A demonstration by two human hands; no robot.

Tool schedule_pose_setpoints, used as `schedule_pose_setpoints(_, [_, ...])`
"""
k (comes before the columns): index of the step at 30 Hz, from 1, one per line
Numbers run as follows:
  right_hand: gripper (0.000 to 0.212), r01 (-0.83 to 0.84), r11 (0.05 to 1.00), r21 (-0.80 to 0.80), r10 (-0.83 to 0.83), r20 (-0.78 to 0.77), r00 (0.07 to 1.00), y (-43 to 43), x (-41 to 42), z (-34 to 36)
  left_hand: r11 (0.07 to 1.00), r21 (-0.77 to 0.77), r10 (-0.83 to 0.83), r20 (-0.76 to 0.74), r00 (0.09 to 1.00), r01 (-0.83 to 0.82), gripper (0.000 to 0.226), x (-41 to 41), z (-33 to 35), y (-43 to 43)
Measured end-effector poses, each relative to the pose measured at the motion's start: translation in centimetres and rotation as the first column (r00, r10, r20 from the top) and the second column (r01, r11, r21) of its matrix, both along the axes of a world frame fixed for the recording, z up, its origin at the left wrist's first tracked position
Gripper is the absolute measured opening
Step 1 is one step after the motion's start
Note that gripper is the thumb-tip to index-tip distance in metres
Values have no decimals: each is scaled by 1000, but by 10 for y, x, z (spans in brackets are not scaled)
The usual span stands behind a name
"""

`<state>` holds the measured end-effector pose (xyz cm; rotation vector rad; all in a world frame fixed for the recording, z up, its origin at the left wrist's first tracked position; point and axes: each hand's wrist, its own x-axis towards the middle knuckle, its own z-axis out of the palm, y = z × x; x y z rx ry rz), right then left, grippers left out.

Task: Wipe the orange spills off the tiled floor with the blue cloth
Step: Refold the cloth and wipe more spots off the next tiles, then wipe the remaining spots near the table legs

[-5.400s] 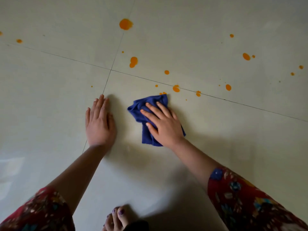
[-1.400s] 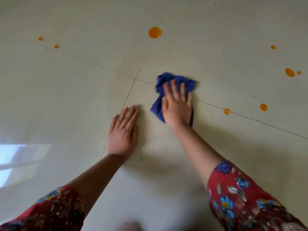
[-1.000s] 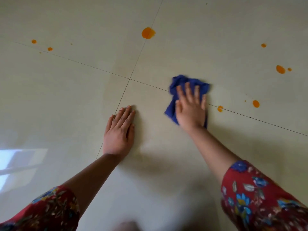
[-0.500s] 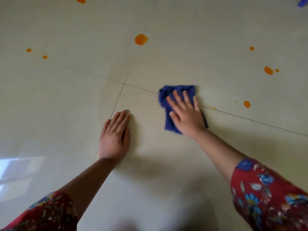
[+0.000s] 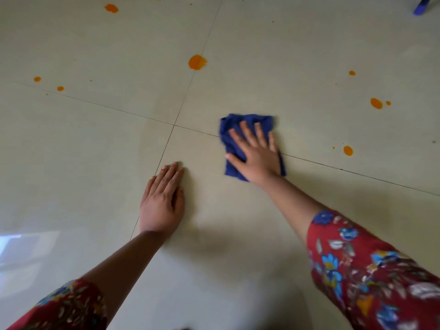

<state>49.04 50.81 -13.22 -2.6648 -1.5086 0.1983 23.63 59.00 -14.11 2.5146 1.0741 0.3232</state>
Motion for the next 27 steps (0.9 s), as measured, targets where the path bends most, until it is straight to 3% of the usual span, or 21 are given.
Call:
schedule_pose_setpoints(3, [54,-460,887,29,460,24,888,-19,-58,-5,1000,-14,-11,10,1000,11,49,-2,-1,2])
schedule_pose_setpoints(5, [50,-601,799,17,601,3,799,-70,-60,-4,1000,-14,-16,3,1000,16,49,-2,-2,2])
schedule_pose_setpoints(7, [50,-539,841,36,539,13,842,-113,-29,-5,1000,-9,-3,3,1000,3,48,-2,-1,1])
schedule_pose_setpoints(10, [53,-147,989,-19,148,41,988,-138,31,-6,1000,-7,8,9,1000,-8,48,0,-1,-3])
schedule_pose_setpoints(13, [56,234,972,-13,-234,30,972,-92,50,-4,1000,8,12,-1,1000,-12,49,3,-1,-3])
schedule_pose_setpoints(15, [54,351,936,-14,-351,21,936,-44,41,-4,1000,17,-2,-17,1000,2,48,2,-1,-4])
schedule_pose_setpoints(19, [55,158,986,-45,-159,-19,987,18,-16,-5,999,17,-27,4,1000,27,47,2,0,0])
schedule_pose_setpoints(24, [58,-85,994,70,94,-137,986,-20,-104,-3,999,-18,31,55,998,-30,47,5,5,-4])
schedule_pose_setpoints(26, [60,-51,986,158,104,-344,933,-46,-110,7,989,-87,119,32,992,-116,52,18,11,-11])
schedule_pose_setpoints(27, [59,44,971,234,69,-453,889,-58,-110,10,981,-125,153,6,988,-151,55,26,13,-16])
